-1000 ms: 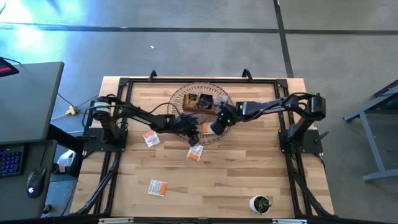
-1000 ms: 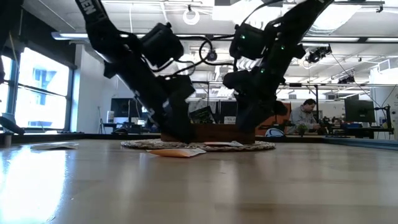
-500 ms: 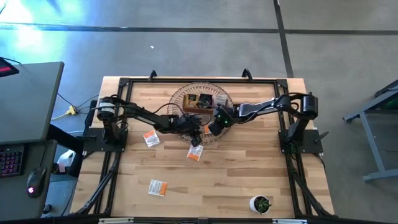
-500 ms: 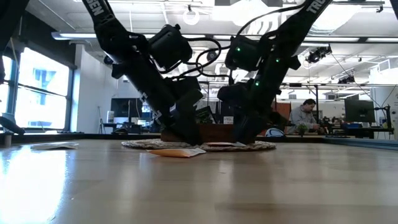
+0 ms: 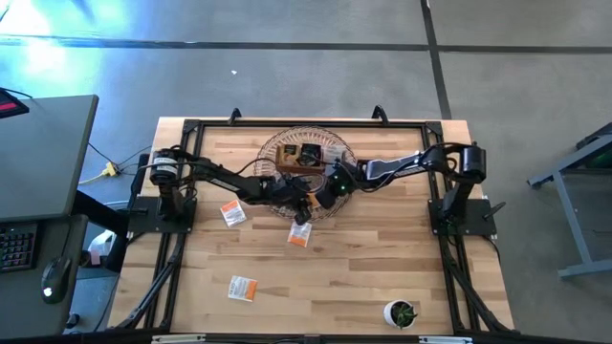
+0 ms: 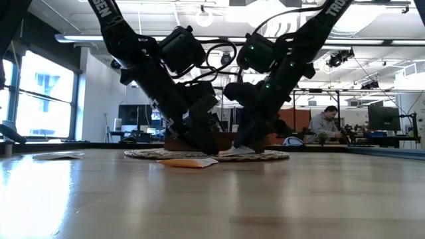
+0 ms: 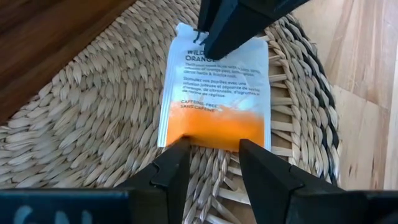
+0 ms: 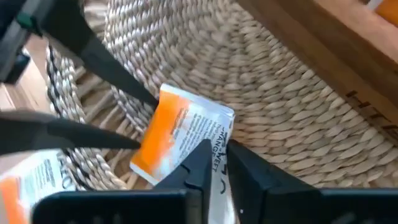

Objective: Pick & Place Tea
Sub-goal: Put the white tea bag into the right section of the wooden organizer

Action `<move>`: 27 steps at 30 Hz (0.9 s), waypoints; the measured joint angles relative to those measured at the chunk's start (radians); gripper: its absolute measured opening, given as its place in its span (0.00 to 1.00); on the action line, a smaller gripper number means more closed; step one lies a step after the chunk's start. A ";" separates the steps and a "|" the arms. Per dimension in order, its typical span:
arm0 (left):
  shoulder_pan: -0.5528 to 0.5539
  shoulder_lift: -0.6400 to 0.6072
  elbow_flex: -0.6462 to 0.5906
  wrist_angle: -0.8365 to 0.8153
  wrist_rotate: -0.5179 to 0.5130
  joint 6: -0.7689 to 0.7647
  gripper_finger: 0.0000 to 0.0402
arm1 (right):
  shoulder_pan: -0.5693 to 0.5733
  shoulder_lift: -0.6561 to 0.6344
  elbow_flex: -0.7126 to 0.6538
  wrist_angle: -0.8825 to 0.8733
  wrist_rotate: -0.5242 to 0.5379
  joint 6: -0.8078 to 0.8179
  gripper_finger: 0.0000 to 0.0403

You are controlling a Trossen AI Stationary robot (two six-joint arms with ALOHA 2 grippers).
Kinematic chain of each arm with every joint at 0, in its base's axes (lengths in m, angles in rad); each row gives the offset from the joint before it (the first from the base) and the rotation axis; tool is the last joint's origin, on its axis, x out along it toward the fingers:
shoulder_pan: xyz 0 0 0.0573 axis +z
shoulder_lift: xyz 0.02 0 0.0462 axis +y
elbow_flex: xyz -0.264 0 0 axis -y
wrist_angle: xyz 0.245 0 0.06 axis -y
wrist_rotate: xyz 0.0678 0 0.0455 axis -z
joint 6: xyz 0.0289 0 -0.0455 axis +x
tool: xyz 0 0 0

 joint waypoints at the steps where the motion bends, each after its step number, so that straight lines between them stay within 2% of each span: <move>1: 0.000 0.000 0.000 -0.001 0.000 0.000 0.34 | 0.000 0.000 0.000 -0.004 0.000 -0.020 0.08; 4: 0.000 0.000 0.000 -0.002 0.000 0.000 0.34 | -0.001 0.000 0.000 -0.013 -0.006 -0.089 0.02; 10: -0.001 -0.009 0.001 -0.039 0.028 0.050 0.34 | 0.027 -0.052 0.000 -0.069 -0.013 -0.156 0.01; 17: -0.001 -0.226 -0.002 -0.252 0.011 0.056 0.34 | 0.087 -0.243 0.001 -0.268 0.127 -0.258 0.01; 21: -0.015 -0.371 -0.001 -0.292 0.013 0.041 0.34 | 0.113 -0.362 0.001 -0.251 0.304 -0.456 0.01; 24: -0.025 -0.452 -0.001 -0.292 0.023 0.041 0.34 | 0.113 -0.407 0.002 -0.183 0.469 -0.703 0.01; 27: -0.038 -0.511 -0.002 -0.309 0.027 0.040 0.34 | 0.097 -0.403 0.002 -0.161 0.511 -1.008 0.00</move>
